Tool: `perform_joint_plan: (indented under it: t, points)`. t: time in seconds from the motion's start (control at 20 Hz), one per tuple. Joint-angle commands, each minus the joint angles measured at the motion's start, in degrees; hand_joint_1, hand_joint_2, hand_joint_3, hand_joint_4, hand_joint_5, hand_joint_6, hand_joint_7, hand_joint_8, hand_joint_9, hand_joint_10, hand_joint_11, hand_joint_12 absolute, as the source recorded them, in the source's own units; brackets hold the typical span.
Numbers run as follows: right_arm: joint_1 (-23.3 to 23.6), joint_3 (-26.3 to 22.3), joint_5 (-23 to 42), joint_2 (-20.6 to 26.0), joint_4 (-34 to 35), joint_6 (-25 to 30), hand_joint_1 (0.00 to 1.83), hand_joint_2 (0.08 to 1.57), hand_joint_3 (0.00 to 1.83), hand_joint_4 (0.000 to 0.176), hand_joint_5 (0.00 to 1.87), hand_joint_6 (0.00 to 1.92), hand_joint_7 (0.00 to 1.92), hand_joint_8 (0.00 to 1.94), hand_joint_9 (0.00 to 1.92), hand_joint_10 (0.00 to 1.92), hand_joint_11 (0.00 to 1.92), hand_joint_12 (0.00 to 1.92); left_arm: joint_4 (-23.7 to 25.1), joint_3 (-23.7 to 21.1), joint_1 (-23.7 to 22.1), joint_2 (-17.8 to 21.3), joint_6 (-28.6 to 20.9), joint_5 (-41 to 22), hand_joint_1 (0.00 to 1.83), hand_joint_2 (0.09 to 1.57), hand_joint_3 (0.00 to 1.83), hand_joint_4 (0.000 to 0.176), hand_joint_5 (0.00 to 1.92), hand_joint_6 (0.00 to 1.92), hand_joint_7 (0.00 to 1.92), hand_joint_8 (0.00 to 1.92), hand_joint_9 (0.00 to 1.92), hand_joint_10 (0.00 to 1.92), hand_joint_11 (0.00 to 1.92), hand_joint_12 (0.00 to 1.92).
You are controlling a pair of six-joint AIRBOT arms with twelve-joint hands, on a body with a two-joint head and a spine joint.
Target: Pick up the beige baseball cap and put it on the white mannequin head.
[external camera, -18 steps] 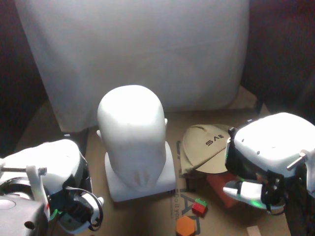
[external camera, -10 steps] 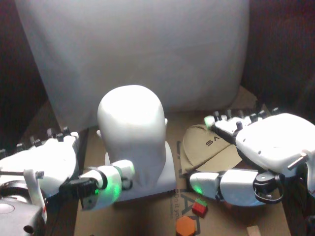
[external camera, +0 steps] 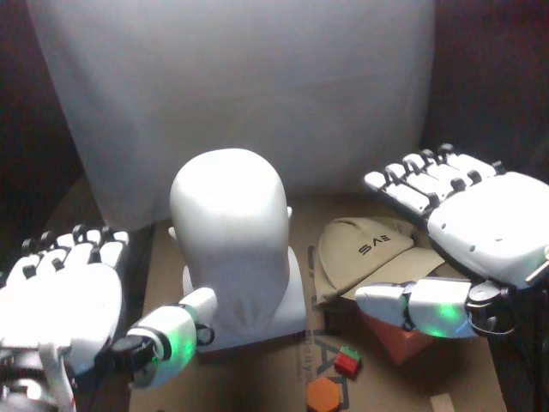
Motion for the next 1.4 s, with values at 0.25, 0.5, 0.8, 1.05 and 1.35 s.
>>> perform_joint_plan:
  t: [0.25,0.5,0.8,1.05,1.35]
  points:
    - [-1.4,7.9,-3.7,-0.2,-14.9,1.5,1.04,1.07,0.02,0.000,0.08,0.01,0.10,0.01,0.08,0.01,0.00,0.43,10.9,4.9,7.6,-7.6,-11.3,-13.7,0.00,1.13,0.00,0.000,0.11,0.00,0.07,0.00,0.05,0.00,0.00,0.30]
    - [-6.0,17.0,0.3,-6.3,-18.2,-6.0,1.12,1.10,0.02,0.000,0.09,0.00,0.12,0.00,0.11,0.01,0.00,0.37,16.7,8.4,10.6,-10.2,-11.5,-13.8,0.00,1.14,0.00,0.000,0.09,0.00,0.02,0.00,0.00,0.00,0.00,0.14]
    - [-8.3,30.3,-4.1,-13.1,-18.3,0.7,1.15,1.12,0.02,0.000,0.09,0.00,0.14,0.01,0.11,0.01,0.00,0.36,17.3,13.2,10.8,-12.5,-11.9,-11.7,0.00,1.14,0.00,0.000,0.10,0.00,0.01,0.00,0.00,0.00,0.00,0.11]
    - [-10.0,39.8,-6.3,-18.9,-24.8,17.9,1.17,1.13,0.02,0.000,0.10,0.00,0.15,0.01,0.11,0.01,0.00,0.37,18.0,16.5,11.3,-13.4,-14.9,-10.2,0.00,1.15,0.00,0.000,0.13,0.00,0.06,0.00,0.04,0.00,0.00,0.28]
    - [-11.2,50.6,-3.9,-27.1,-28.5,24.4,1.21,1.14,0.01,0.000,0.16,0.01,0.19,0.00,0.13,0.01,0.00,0.62,21.0,18.2,13.5,-13.5,-18.6,-11.7,0.00,1.14,0.00,0.000,0.15,0.01,0.09,0.01,0.06,0.00,0.00,0.34]
